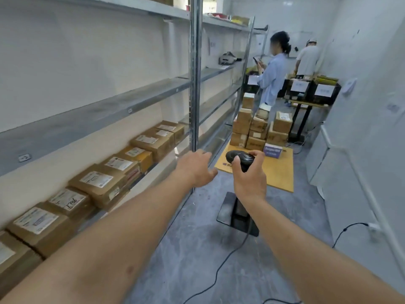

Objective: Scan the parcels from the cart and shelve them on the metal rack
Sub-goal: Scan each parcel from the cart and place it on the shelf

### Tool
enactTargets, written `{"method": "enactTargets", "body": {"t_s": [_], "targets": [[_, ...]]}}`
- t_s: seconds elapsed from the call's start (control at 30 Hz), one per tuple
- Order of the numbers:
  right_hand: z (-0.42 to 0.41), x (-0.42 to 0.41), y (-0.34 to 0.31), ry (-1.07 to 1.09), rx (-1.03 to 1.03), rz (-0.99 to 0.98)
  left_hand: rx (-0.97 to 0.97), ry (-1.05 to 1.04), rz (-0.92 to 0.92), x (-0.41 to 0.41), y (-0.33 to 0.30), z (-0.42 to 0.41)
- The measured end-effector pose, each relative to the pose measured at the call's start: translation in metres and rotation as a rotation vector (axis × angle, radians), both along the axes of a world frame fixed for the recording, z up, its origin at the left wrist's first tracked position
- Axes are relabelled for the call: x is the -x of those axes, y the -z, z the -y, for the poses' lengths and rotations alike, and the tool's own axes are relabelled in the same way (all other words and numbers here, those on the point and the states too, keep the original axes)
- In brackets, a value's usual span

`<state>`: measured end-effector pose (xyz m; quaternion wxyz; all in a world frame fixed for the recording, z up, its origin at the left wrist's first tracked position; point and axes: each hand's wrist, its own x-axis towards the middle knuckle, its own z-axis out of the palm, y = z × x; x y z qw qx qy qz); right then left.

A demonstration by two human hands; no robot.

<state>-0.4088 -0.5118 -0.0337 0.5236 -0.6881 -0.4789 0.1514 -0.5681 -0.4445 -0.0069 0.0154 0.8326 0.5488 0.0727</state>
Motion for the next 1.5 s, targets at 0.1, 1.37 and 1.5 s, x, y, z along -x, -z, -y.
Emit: {"method": "enactTargets", "body": {"t_s": [0.1,1.37,1.5], "targets": [[-0.015,-0.056,-0.005,0.051,-0.017,0.011,0.001,0.047,-0.010,-0.059,-0.005,-0.022],[-0.457,-0.584,0.068,0.273,0.028,-0.083,0.069,0.125,0.036,-0.604,0.064,-0.500],[-0.509,-0.628,0.082,0.204,0.103,-0.107,0.107,0.022,0.030,-0.649,0.083,-0.545]]}}
